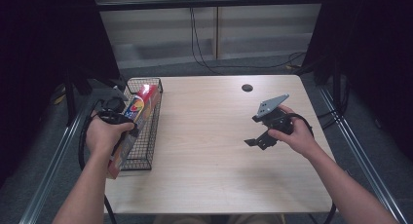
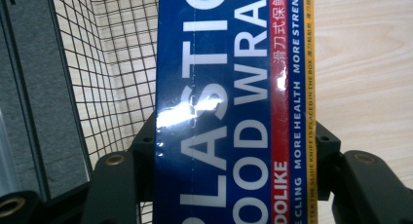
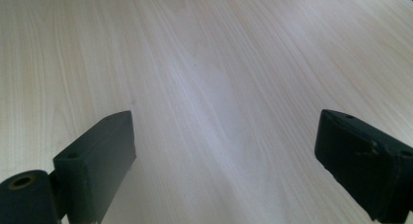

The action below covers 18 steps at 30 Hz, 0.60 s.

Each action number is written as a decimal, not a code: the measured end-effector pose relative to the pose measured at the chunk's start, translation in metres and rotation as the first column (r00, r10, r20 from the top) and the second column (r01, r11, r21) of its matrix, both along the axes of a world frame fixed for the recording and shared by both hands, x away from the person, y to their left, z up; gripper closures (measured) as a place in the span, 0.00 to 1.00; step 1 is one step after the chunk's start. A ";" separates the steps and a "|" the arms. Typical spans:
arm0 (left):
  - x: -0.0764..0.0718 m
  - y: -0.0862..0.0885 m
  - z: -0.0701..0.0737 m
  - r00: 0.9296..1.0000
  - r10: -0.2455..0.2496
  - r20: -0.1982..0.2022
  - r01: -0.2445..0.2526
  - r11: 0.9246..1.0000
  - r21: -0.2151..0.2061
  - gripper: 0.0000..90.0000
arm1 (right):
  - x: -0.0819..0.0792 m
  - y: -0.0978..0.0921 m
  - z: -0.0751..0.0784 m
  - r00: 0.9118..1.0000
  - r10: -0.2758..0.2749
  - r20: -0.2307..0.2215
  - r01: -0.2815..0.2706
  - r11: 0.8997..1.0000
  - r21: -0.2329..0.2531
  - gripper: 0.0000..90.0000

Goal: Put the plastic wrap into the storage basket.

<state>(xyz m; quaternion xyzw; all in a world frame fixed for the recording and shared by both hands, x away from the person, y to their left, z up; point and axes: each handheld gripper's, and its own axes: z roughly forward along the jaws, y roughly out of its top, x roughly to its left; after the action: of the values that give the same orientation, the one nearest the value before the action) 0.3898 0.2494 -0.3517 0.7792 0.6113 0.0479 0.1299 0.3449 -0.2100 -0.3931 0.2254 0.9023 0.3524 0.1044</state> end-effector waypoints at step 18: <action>0.004 0.000 -0.009 0.997 0.079 -0.017 -0.079 0.997 0.010 0.47 | 0.001 -0.003 0.001 1.000 -0.002 0.003 0.002 1.000 0.001 0.08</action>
<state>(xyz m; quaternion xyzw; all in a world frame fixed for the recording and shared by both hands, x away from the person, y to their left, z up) 0.3940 0.2495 -0.3611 0.7553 0.6426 0.0492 0.1190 0.3455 -0.2133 -0.3924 0.2260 0.9018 0.3529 0.1059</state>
